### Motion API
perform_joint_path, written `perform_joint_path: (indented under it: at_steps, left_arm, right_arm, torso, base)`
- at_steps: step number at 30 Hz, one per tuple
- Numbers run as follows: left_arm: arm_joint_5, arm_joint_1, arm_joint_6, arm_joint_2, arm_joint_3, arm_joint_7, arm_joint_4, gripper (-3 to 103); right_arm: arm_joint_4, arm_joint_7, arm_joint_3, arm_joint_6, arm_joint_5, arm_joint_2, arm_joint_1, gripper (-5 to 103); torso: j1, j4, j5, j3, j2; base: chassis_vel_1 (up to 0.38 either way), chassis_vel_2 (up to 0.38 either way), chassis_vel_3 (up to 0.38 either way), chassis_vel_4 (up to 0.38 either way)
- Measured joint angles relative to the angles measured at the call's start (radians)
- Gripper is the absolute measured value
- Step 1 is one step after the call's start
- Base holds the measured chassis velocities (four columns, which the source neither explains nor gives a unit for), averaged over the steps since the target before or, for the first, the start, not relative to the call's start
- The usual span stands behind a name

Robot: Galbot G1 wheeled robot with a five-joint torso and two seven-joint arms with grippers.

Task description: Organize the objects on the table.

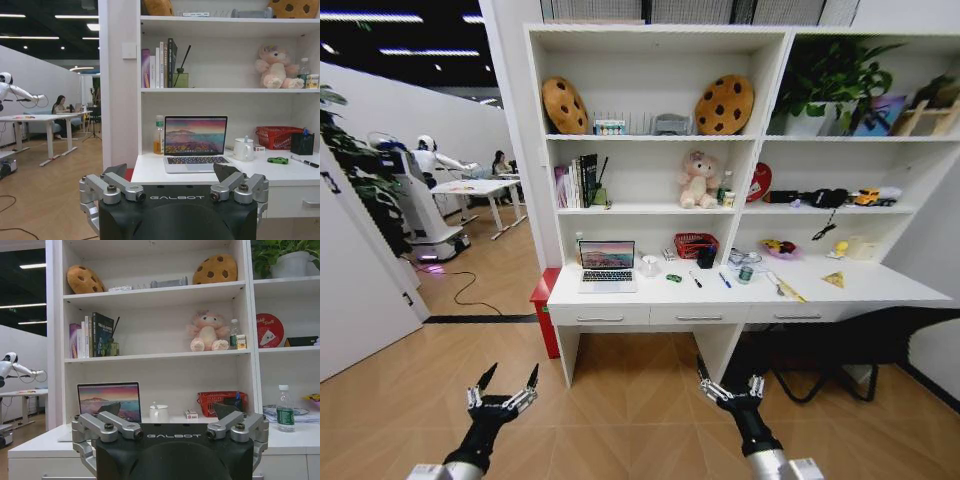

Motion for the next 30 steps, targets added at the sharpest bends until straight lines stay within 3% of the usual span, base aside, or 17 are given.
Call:
perform_joint_path:
  at_steps: [17,30]
  left_arm:
    - [0.002,0.001,-0.001,0.000,0.003,0.001,0.002,98]
    - [0.003,0.001,-0.004,-0.001,0.002,0.002,0.004,98]
  right_arm:
    - [-0.008,0.000,0.009,0.004,0.028,-0.006,-0.002,100]
    - [-0.012,0.000,0.009,0.012,0.028,-0.004,-0.001,100]
  torso:
    - [0.000,-0.0001,0.0000,0.000,0.000]
    - [0.000,0.0003,0.0003,0.000,0.000]
  base:
    - [0.000,0.000,0.000,0.000]
    - [-0.132,0.151,0.167,-0.120]
